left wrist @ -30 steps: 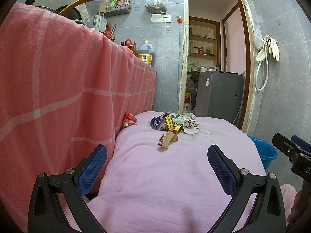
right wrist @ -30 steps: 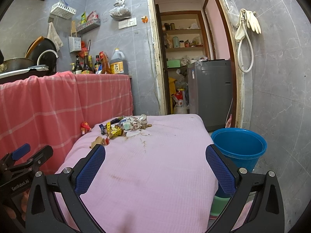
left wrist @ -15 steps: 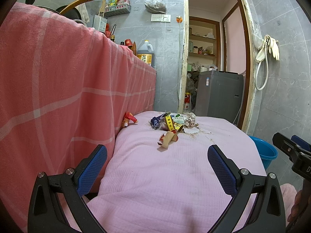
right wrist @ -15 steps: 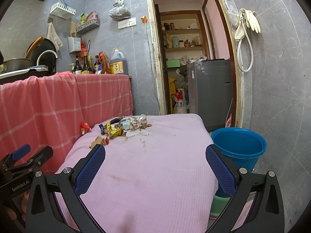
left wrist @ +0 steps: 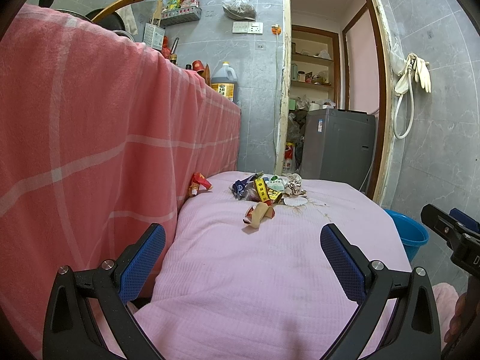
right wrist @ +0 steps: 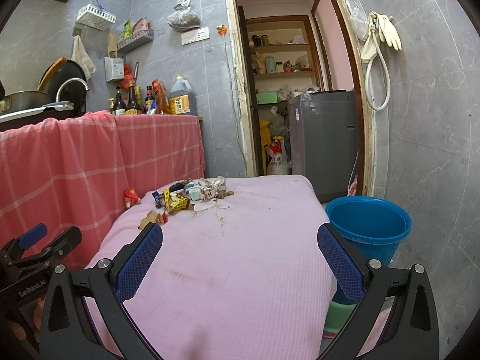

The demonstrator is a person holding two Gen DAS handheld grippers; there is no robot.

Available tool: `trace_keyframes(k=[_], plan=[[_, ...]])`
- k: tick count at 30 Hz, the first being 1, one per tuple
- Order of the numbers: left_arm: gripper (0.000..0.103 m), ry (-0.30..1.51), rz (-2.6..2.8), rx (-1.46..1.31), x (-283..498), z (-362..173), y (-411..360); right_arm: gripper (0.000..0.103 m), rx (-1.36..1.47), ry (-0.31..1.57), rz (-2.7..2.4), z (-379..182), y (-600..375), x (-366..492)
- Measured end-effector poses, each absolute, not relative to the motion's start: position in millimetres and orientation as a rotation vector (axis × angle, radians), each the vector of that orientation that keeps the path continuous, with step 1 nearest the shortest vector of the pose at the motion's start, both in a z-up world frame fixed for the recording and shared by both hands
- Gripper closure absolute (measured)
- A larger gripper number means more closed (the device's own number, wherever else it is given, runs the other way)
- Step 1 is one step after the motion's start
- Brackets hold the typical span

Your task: Collect trash

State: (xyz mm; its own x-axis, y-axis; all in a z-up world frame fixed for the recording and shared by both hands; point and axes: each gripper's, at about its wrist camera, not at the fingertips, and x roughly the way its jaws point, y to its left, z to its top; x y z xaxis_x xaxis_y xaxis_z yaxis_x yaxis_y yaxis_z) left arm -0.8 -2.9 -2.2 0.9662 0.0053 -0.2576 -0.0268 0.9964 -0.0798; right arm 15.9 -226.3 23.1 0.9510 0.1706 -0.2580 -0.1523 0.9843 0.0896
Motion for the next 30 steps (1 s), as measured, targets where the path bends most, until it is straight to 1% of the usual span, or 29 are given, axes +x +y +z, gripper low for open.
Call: trace_keyframes(k=[18,30], plan=[[0.002,0.269,0.015,-0.077,5,-4,-6,0.000,0.079,0.282,0.161,20,-235,20],[0.002,0.280,0.039,-0.065,39,3,2,0.000,0.062,0.255,0.121,29,-239,48]])
